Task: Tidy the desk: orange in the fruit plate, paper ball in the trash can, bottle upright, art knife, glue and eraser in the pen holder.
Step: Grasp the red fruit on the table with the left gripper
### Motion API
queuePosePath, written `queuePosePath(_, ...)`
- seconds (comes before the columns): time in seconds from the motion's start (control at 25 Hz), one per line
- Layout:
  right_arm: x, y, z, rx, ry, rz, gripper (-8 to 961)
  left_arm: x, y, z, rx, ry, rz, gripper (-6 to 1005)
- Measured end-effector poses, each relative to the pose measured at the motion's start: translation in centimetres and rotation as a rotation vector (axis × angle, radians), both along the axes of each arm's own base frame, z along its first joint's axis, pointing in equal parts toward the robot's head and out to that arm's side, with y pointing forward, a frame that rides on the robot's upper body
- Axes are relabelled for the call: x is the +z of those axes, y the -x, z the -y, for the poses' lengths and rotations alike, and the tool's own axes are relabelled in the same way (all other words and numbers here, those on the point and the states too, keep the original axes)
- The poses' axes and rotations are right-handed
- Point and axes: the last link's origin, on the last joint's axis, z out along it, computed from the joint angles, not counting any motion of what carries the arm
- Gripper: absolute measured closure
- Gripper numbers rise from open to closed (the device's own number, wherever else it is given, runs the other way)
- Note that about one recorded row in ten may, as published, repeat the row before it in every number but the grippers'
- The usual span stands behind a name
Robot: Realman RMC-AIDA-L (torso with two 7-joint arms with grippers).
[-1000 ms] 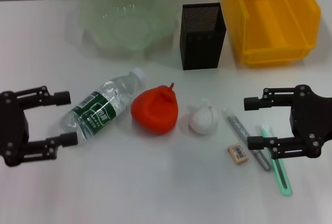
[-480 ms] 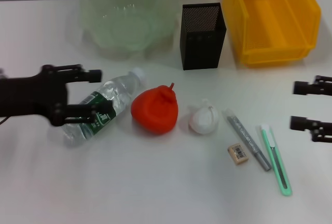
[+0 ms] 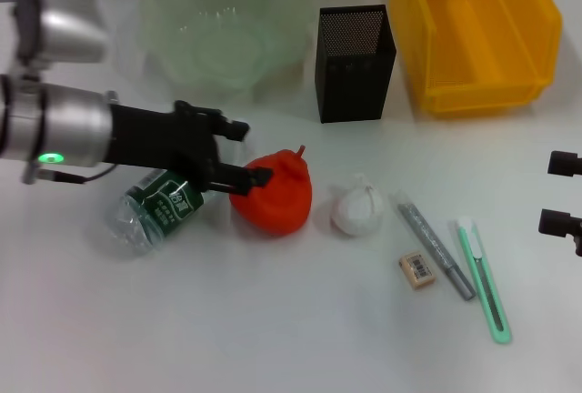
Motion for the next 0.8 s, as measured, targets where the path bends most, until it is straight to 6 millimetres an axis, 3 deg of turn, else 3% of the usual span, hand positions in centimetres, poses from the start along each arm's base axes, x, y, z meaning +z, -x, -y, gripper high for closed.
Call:
queuePosePath(0.24,0.0,0.0,0.1,-0.002,-0.001,-0.004,243,-2.2,-1.7,-0.1,-0.02,0.028,-0.075,261)
queuePosePath(0.48,0.0,0.1,-0.2,0.002,-0.005,-0.005,243,-2.4,-2.5,-0.1,-0.014,0.015,-0.111,263)
queuePosePath(0.8,0.0,0.3,-0.4,0.009,-0.007,-0.002,243,-3.1,-3.3,0.6,-0.006,-0.008,-0.292,266)
